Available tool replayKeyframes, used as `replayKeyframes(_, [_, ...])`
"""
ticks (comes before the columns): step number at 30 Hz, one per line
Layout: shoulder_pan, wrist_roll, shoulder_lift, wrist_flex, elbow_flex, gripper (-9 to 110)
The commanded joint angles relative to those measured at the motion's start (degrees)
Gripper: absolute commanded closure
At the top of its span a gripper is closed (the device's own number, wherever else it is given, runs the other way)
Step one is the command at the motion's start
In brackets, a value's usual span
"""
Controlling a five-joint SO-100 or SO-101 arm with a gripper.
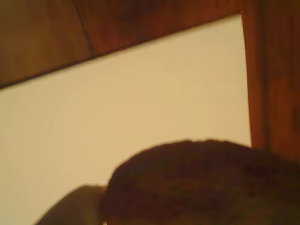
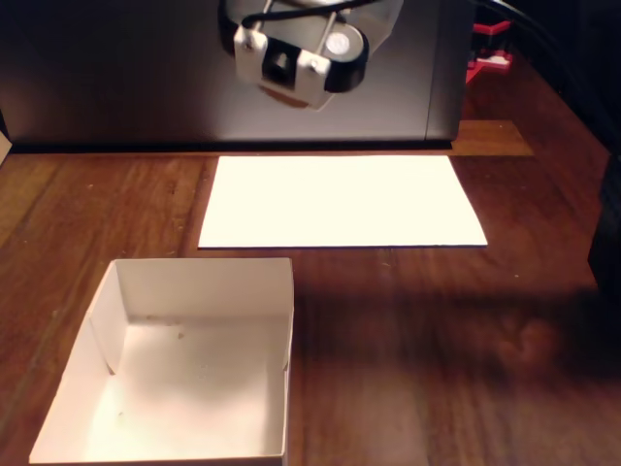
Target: Grasp a mini cookies block and put it in the white box.
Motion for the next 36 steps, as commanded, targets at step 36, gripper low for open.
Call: replayKeyframes(36, [-20.13, 8.00, -19.60, -21.01, -2.99, 79])
